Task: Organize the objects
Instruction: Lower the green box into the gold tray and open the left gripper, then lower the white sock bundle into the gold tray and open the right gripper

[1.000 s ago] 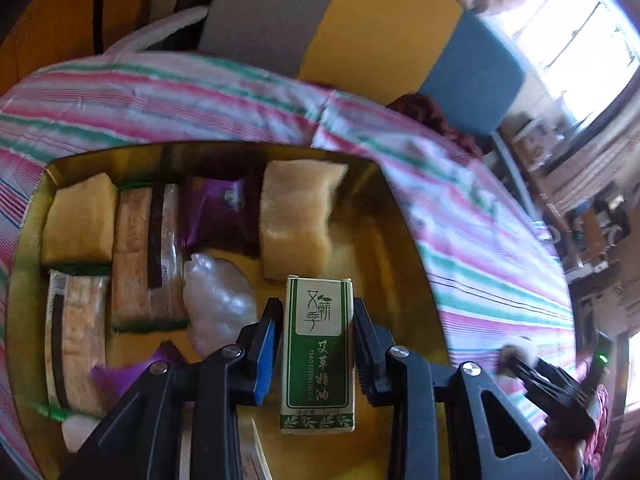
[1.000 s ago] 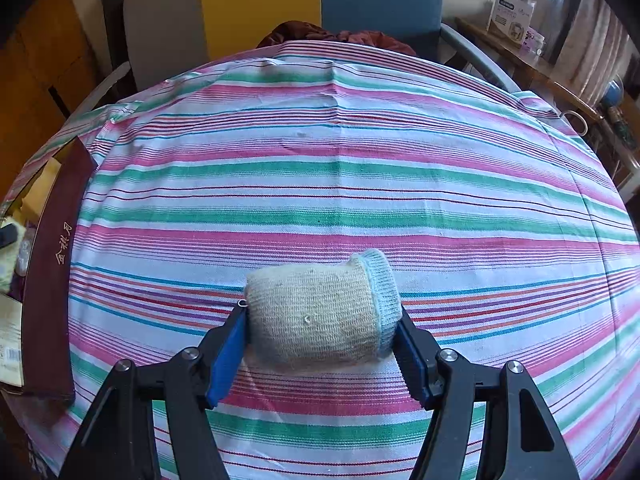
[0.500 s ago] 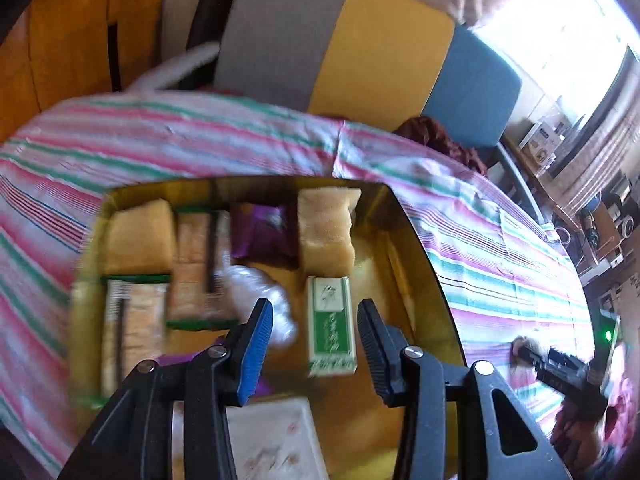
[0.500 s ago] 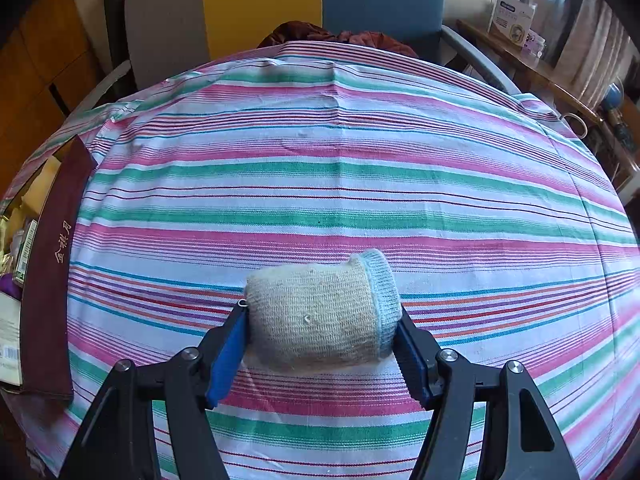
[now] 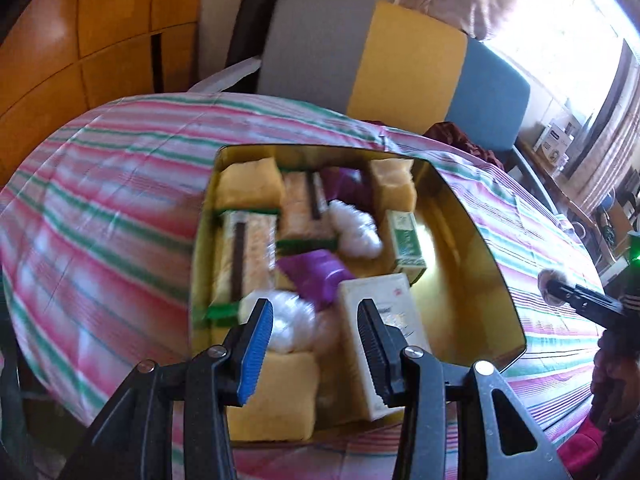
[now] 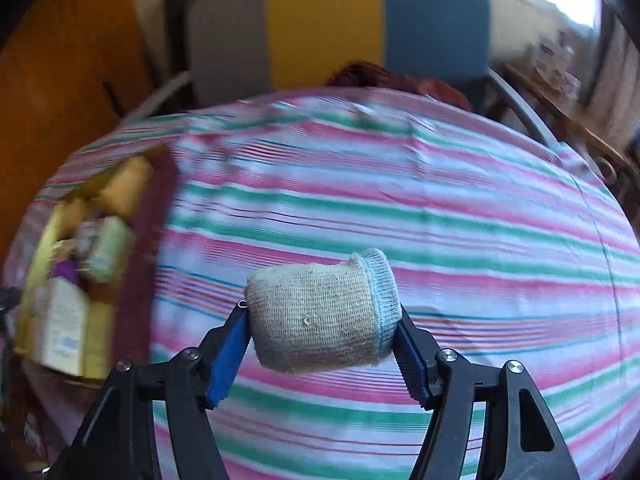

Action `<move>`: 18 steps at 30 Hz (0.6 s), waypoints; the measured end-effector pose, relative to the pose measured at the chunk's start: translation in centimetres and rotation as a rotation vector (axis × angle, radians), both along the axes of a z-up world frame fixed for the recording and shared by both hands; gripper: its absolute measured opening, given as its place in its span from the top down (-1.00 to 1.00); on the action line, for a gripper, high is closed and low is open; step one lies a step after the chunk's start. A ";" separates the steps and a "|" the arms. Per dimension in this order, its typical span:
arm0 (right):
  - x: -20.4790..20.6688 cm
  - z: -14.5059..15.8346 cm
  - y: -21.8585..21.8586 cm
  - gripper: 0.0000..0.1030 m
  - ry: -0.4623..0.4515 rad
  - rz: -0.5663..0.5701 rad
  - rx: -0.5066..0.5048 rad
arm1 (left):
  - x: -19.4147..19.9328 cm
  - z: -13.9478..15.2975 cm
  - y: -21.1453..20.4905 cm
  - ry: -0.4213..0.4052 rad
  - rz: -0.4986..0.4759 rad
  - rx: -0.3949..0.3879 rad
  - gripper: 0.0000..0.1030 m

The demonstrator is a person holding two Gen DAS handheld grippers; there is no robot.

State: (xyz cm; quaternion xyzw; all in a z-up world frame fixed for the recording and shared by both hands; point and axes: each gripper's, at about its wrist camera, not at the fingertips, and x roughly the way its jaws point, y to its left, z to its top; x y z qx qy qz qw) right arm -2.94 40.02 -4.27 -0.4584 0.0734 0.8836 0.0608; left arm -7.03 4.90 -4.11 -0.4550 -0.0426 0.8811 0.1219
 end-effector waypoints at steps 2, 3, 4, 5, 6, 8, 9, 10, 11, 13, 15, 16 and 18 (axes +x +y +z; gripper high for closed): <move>-0.3 1.3 -3.5 -0.32 0.039 0.085 -0.001 | 0.4 0.1 -0.7 0.004 0.011 0.008 0.14; -0.5 1.9 -5.3 -0.32 0.057 0.128 -0.005 | 0.5 0.1 -0.9 0.010 0.014 0.008 0.14; -0.6 2.4 -7.0 -0.32 0.074 0.170 -0.011 | 0.6 0.2 -1.1 0.015 0.017 0.009 0.14; -0.8 2.9 -8.7 -0.32 0.089 0.207 -0.012 | 0.7 0.3 -1.3 0.021 0.019 0.011 0.14; -1.0 3.3 -10.4 -0.32 0.099 0.245 -0.010 | 0.9 0.5 -1.4 0.028 0.020 0.012 0.14; -1.5 3.5 -13.3 -0.32 0.106 0.312 0.011 | 1.1 0.7 -1.7 0.043 0.022 0.010 0.14; -1.8 3.4 -14.6 -0.32 0.098 0.339 0.030 | 1.2 0.8 -1.9 0.047 0.021 0.010 0.14; -2.2 3.0 -15.6 -0.32 0.086 0.357 0.047 | 1.3 0.9 -2.0 0.049 0.018 0.011 0.14; -2.7 2.5 -16.5 -0.32 0.070 0.372 0.061 | 1.4 0.9 -2.2 0.051 0.017 0.012 0.13; -3.6 1.3 -17.8 -0.32 0.026 0.399 0.083 | 1.6 0.8 -2.6 0.048 0.021 0.007 0.12; -4.4 0.0 -18.8 -0.32 -0.014 0.417 0.130 | 1.7 0.6 -2.8 0.043 0.027 0.004 0.12; -4.8 -0.7 -19.2 -0.32 -0.037 0.420 0.150 | 1.8 0.4 -3.0 0.041 0.032 0.001 0.11; -5.6 -2.2 -19.2 -0.33 -0.082 0.433 0.151 | 1.9 0.2 -3.1 0.038 0.039 -0.010 0.11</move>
